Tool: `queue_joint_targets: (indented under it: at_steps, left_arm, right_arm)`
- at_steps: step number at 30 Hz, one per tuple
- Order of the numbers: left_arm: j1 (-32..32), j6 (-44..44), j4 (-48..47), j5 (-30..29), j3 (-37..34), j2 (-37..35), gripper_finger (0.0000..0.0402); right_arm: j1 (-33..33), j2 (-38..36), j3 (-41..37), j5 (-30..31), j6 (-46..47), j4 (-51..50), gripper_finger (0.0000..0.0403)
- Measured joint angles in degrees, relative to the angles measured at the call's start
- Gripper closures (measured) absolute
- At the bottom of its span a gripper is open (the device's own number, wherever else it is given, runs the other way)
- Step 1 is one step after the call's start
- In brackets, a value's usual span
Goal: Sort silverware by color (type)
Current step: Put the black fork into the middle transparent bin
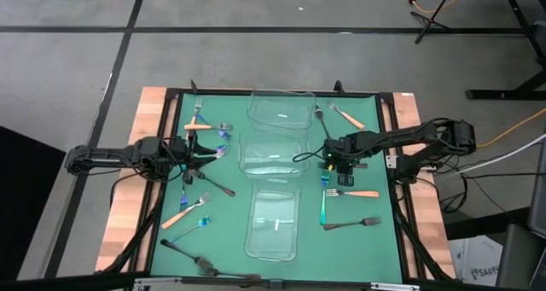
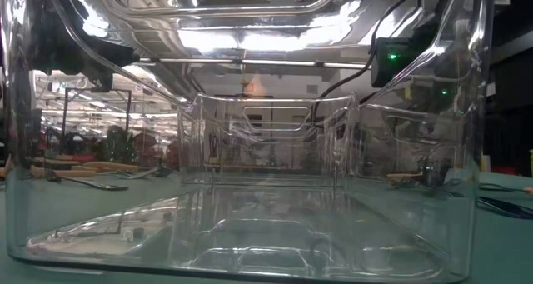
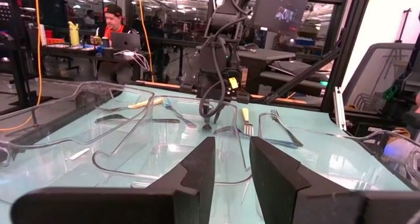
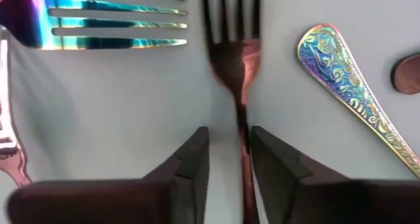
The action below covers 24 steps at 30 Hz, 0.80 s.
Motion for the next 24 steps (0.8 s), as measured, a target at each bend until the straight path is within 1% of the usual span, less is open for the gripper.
queue_joint_targets:
  at_steps: [10,12,16,21,24]
  left_arm:
    - [0.0,0.0,-0.01,0.0,0.0,0.0,0.0312]
    - [-0.02,0.0,0.0,0.0,0.0,0.0,0.0312]
    - [0.0,0.0,0.0,0.0,-0.01,0.0,0.0312]
    - [-0.02,0.0,-0.02,0.0,0.0,0.0,0.0312]
    - [0.0,0.0,0.0,0.0,0.0,0.0,0.0312]
  right_arm:
    - [-0.04,0.0,-0.02,-0.6,-0.02,-0.07,0.0395]
    - [-0.04,0.0,-0.02,-0.62,-0.02,-0.09,0.0398]
    - [-0.04,0.0,-0.02,-0.95,-0.02,-0.13,0.0393]
    - [-0.04,0.0,0.0,-1.08,0.0,-0.26,0.04]
    - [-0.04,0.12,0.93,-1.1,0.0,-2.33,0.0399]
